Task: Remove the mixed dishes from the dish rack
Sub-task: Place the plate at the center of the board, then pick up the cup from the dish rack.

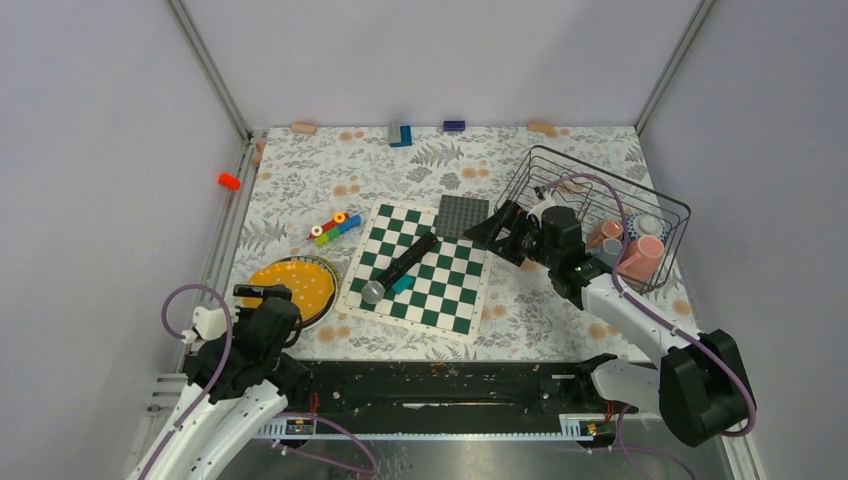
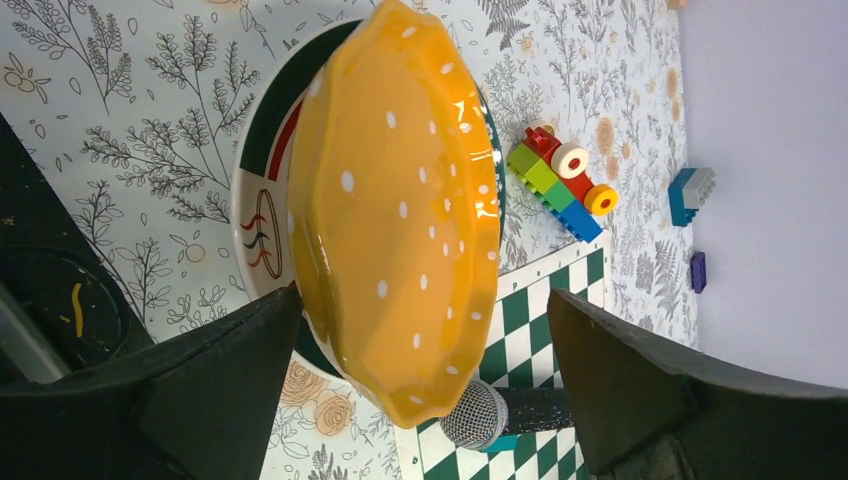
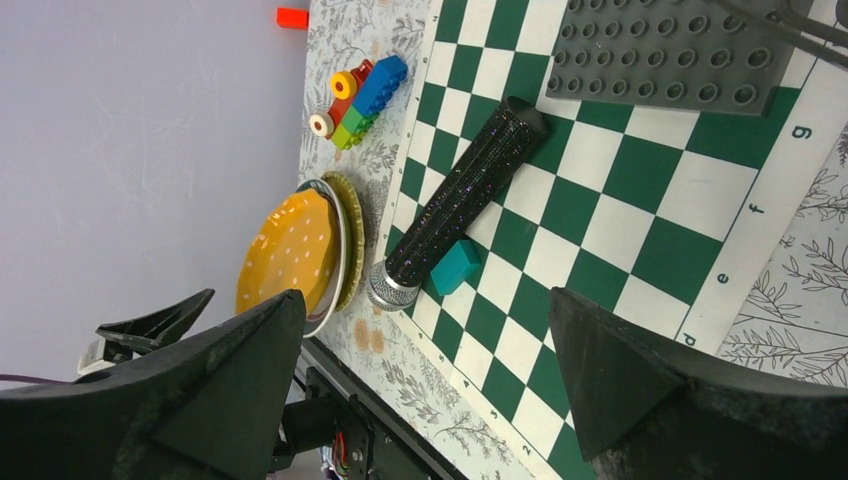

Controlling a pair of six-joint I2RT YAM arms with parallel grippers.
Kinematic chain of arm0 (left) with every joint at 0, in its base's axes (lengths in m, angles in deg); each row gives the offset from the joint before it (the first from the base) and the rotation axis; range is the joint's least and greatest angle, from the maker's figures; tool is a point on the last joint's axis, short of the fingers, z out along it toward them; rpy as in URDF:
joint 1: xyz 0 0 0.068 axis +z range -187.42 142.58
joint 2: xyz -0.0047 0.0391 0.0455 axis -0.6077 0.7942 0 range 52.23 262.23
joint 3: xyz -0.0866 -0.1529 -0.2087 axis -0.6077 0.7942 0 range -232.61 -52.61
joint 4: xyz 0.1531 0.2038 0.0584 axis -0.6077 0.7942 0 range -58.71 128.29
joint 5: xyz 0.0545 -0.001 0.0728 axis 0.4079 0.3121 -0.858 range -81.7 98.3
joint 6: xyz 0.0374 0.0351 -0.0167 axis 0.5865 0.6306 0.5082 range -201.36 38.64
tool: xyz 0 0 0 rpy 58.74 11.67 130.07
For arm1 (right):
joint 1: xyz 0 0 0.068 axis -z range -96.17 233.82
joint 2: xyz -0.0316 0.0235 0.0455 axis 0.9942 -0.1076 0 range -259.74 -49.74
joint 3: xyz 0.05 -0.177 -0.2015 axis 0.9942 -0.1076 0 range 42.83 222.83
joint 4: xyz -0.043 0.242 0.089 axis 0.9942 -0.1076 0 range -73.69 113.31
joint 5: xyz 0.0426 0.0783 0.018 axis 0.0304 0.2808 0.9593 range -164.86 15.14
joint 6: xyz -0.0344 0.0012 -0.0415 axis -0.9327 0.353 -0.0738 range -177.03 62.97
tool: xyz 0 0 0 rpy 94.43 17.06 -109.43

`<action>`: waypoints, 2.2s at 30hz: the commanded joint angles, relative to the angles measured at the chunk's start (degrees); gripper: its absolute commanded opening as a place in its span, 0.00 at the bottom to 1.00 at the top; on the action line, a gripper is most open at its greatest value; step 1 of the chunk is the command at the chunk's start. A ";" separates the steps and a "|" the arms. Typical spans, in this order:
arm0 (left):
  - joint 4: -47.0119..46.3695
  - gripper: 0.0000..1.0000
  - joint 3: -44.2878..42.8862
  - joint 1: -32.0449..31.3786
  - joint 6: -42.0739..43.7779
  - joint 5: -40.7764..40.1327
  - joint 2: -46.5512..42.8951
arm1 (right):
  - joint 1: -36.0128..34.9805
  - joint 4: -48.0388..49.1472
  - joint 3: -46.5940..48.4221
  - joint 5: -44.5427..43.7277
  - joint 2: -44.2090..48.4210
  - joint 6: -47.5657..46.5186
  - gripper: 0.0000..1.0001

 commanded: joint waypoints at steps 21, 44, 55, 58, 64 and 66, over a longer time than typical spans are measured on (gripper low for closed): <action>-5.23 0.99 -3.29 0.06 17.02 3.32 -0.72 | -0.03 -4.85 3.87 -0.09 1.06 -6.05 0.98; -68.14 0.99 -0.35 0.06 67.47 55.26 23.84 | -0.03 -29.10 10.52 -23.28 12.83 -17.97 0.98; -83.61 0.99 0.00 0.11 73.30 69.81 36.38 | -0.03 -56.11 17.39 -59.20 16.10 -19.24 0.98; -85.98 0.99 0.08 0.15 74.37 72.00 38.65 | 0.28 -60.35 17.95 -68.56 15.21 -18.97 0.98; -87.47 0.99 0.53 0.21 75.36 75.27 41.99 | 6.64 -64.09 19.47 -68.81 11.06 -17.56 0.98; -87.60 0.99 0.66 0.23 75.45 75.45 42.71 | 8.13 -63.25 19.75 -67.11 9.86 -17.92 0.98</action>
